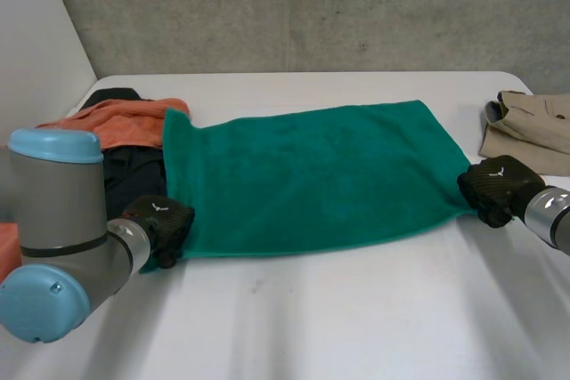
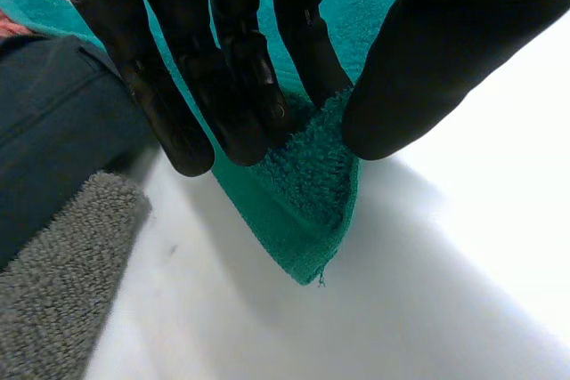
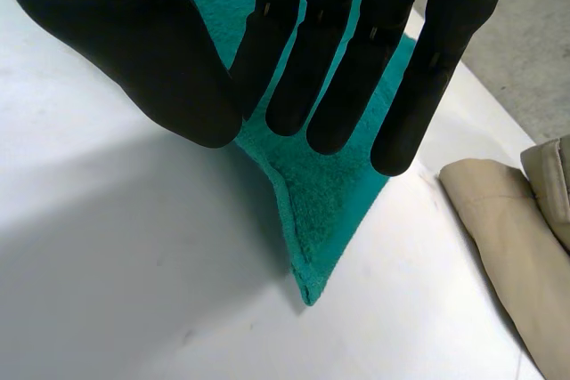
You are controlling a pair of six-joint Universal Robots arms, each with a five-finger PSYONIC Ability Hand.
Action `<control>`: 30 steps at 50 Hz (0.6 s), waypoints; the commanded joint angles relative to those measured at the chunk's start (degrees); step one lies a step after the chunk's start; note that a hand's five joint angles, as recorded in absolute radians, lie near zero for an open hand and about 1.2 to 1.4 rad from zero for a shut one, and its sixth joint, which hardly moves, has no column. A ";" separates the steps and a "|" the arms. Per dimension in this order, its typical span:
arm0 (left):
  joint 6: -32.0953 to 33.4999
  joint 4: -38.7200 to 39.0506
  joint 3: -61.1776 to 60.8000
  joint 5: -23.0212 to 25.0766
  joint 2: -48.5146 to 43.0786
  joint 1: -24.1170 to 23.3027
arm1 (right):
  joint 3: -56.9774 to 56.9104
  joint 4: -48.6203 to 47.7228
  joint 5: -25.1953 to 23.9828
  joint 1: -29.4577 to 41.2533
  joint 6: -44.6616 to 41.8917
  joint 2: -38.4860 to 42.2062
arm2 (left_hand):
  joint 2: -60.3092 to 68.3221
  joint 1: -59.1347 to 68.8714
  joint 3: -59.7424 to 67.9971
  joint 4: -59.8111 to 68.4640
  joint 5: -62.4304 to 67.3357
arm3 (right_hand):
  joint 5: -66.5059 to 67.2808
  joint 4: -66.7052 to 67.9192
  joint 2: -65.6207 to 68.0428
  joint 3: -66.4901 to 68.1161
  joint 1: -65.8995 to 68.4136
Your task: Fold the laundry.
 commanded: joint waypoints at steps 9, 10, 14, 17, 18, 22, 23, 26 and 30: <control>10.73 -14.94 -12.62 1.08 15.93 -2.78 | 7.55 37.86 3.80 -9.31 -31.50 -16.20 | 11.70 14.68 11.88 11.36 13.73 | 12.92 11.27 12.70 11.80 15.64; 11.35 -15.82 -12.97 1.43 16.55 -2.78 | 7.91 38.74 3.45 -10.02 -33.26 -16.82 | 11.70 14.68 11.88 11.36 13.73 | 12.92 11.27 12.70 11.80 15.64; 13.54 -16.01 -12.45 2.66 17.53 -2.60 | 7.48 37.62 1.78 -10.73 -34.52 -16.04 | 11.70 14.68 11.88 11.36 13.73 | 12.92 11.27 12.70 11.80 15.64; 14.51 -12.68 -9.47 2.23 14.54 -1.90 | 5.19 35.07 1.87 -8.80 -30.56 -14.01 | 11.70 14.68 11.88 11.36 13.73 | 12.92 11.27 12.70 11.80 15.64; 14.60 -11.80 -8.41 1.96 13.66 -1.73 | 4.40 34.02 1.78 -8.10 -29.25 -13.40 | 11.70 14.68 11.88 11.36 13.73 | 12.92 11.27 12.70 11.80 15.64; 14.52 -5.13 -1.05 0.30 7.96 -1.55 | -1.91 24.90 1.95 -3.10 -19.33 -9.19 | 11.70 14.68 11.88 11.36 13.73 | 12.92 11.27 12.70 11.80 15.64; 14.43 -3.72 0.46 0.03 6.90 -1.46 | -3.15 23.13 1.96 -2.12 -17.73 -8.31 | 11.70 14.68 11.88 11.36 13.73 | 12.92 11.27 12.70 11.80 15.64; 14.34 1.21 6.26 -0.94 2.77 -1.55 | -8.07 15.65 2.31 0.96 -12.02 -5.05 | 11.70 14.68 11.88 11.36 13.73 | 12.92 11.27 12.70 11.80 15.64; 14.25 6.40 14.26 -2.17 -3.38 -1.64 | -14.23 6.69 4.41 4.47 -6.83 -0.48 | 11.70 14.68 11.88 11.36 13.73 | 12.92 11.27 12.70 11.80 15.64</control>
